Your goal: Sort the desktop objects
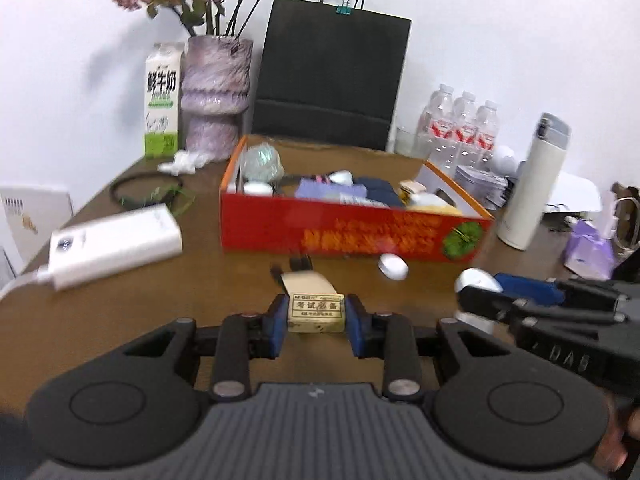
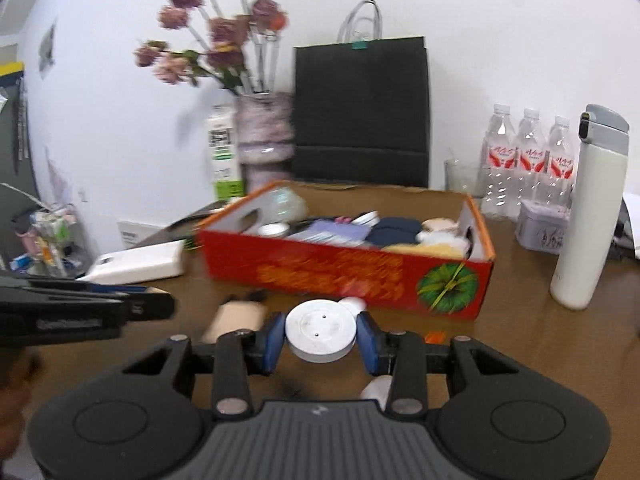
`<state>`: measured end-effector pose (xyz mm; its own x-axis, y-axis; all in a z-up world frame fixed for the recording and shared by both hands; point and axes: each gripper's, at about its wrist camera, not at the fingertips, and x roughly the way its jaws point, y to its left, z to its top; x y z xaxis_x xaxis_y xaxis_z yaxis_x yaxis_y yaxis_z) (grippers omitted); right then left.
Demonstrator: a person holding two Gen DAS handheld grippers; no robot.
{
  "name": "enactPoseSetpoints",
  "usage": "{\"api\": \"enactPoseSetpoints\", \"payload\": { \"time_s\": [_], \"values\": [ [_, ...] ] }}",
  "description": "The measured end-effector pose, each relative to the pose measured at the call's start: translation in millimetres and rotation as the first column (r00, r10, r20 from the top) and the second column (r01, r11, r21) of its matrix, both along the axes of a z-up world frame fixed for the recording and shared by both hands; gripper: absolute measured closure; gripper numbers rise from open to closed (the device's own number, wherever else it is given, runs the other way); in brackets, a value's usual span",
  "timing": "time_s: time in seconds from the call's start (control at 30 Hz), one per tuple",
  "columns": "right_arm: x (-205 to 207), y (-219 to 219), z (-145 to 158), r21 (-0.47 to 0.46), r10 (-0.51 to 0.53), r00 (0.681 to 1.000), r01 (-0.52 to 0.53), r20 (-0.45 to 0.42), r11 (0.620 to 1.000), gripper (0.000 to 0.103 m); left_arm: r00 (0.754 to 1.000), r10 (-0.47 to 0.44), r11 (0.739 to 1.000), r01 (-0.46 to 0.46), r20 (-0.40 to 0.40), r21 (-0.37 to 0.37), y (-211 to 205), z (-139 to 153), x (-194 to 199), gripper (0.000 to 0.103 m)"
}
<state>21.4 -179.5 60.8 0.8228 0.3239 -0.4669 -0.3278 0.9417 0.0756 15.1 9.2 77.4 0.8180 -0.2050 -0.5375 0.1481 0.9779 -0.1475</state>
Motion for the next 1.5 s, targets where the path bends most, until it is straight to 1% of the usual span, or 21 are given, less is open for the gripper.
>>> {"api": "enactPoseSetpoints", "payload": {
  "time_s": [0.17, 0.23, 0.3, 0.43, 0.5, 0.57, 0.67, 0.73, 0.8, 0.83, 0.9, 0.97, 1.03, 1.13, 1.2, 1.23, 1.33, 1.4, 1.43, 1.47, 1.5],
  "values": [
    [-61.3, 10.8, -1.7, 0.027, 0.034, 0.999, -0.034, -0.018, 0.999, 0.065, 1.0, -0.01, 1.0, 0.01, -0.009, 0.0, 1.7, 3.0, -49.6, 0.072],
    [-80.2, 9.8, -0.1, 0.019, 0.039, 0.999, -0.039, -0.014, 0.999, 0.065, 1.0, -0.02, 1.0, 0.02, 0.007, 0.003, 3.7, 8.2, -64.4, 0.072],
    [-93.7, 6.5, 5.3, 0.015, 0.029, 1.0, -0.029, -0.001, 0.999, 0.065, 0.999, -0.026, 1.0, 0.026, 0.028, -0.002, 6.4, 17.0, -71.2, 0.072],
    [-100.3, -1.1, 24.3, 0.038, 0.01, 0.999, -0.011, 0.031, 0.999, 0.065, 0.997, -0.03, 0.999, 0.032, 0.069, -0.015, 11.4, 35.0, -64.9, 0.072],
    [-91.6, -3.0, 34.8, 0.042, 0.019, 0.999, -0.021, 0.045, 0.999, 0.065, 0.995, -0.049, 0.999, 0.048, 0.086, 0.009, 12.9, 42.2, -50.0, 0.072],
    [-77.1, -2.4, 45.2, 0.02, 0.025, 0.998, -0.026, 0.063, 0.999, 0.065, 0.995, -0.045, 0.998, 0.041, 0.085, 0.047, 14.8, 47.5, -27.7, 0.072],
    [-43.3, -2.3, 63.2, 0.014, 0.039, 0.995, -0.04, 0.091, 0.999, 0.065, 0.996, -0.047, 0.996, 0.041, 0.079, 0.081, 19.3, 59.9, 15.5, 0.072],
    [-6.6, 0.6, 76.0, 0.022, 0.056, 0.994, -0.058, 0.092, 0.998, 0.065, 0.994, -0.062, 0.993, 0.053, 0.085, 0.106, 20.0, 71.3, 54.7, 0.072],
    [36.5, 5.7, 84.6, 0.057, 0.07, 0.995, -0.074, 0.069, 0.996, 0.065, 0.995, -0.079, 0.99, 0.071, 0.06, 0.122, 19.3, 76.6, 100.6, 0.072],
    [62.8, 8.6, 85.9, 0.078, 0.08, 0.996, -0.084, 0.046, 0.993, 0.065, 0.996, -0.084, 0.99, 0.08, 0.033, 0.115, 19.5, 75.8, 125.2, 0.072],
    [123.5, 15.5, 82.9, 0.112, 0.101, 0.994, -0.097, -0.031, 0.989, 0.065, 0.995, -0.094, 0.99, 0.098, -0.042, 0.106, 18.9, 66.5, 174.3, 0.072],
    [184.3, 25.3, 74.0, 0.125, 0.101, 0.987, -0.086, -0.125, 0.988, 0.065, 0.993, -0.046, 0.993, 0.058, -0.111, 0.106, 18.3, 51.7, 220.2, 0.072],
    [232.7, 37.0, 63.4, 0.113, 0.087, 0.979, -0.067, -0.185, 0.991, 0.065, 0.985, -0.055, 0.991, 0.074, -0.165, 0.111, 15.0, 36.7, 250.7, 0.072],
    [290.8, 58.3, 39.6, 0.075, 0.077, 0.961, -0.059, -0.267, 0.995, 0.065, 0.969, -0.031, 0.988, 0.067, -0.247, 0.14, 11.9, 13.1, 279.7, 0.072],
    [321.1, 71.2, 21.4, 0.059, 0.082, 0.94, -0.065, -0.332, 0.996, 0.065, 0.964, -0.03, 0.986, 0.071, -0.266, 0.148, 12.3, 2.7, 290.4, 0.072],
    [334.5, 78.7, 12.7, 0.034, 0.079, 0.93, -0.072, -0.359, 0.997, 0.065, 0.964, -0.047, 0.985, 0.088, -0.26, 0.149, 11.7, 0.5, 292.4, 0.071],
    [355.1, 91.6, -6.9, -0.018, 0.055, 0.91, -0.068, -0.412, 0.998, 0.065, 0.966, -0.073, 0.978, 0.117, -0.246, 0.171, 8.6, -3.5, 295.6, 0.068],
    [366.7, 95.6, -19.8, -0.003, 0.056, 0.885, -0.064, -0.462, 0.998, 0.064, 0.965, -0.091, 0.972, 0.14, -0.245, 0.189, 5.4, -4.1, 298.9, 0.066],
    [369.3, 95.5, -23.6, 0.008, 0.048, 0.876, -0.05, -0.479, 0.999, 0.061, 0.964, -0.099, 0.972, 0.147, -0.248, 0.183, 6.1, -3.8, 298.8, 0.066],
    [371.0, 93.8, -25.4, 0.026, 0.039, 0.872, -0.029, -0.488, 0.999, 0.054, 0.963, -0.102, 0.973, 0.148, -0.249, 0.176, 6.6, -2.4, 298.3, 0.064],
    [369.9, 91.1, -24.7, 0.048, 0.048, 0.872, -0.028, -0.487, 0.998, 0.051, 0.964, -0.099, 0.974, 0.144, -0.246, 0.174, 7.7, -0.1, 297.3, 0.06]
  ]
}}
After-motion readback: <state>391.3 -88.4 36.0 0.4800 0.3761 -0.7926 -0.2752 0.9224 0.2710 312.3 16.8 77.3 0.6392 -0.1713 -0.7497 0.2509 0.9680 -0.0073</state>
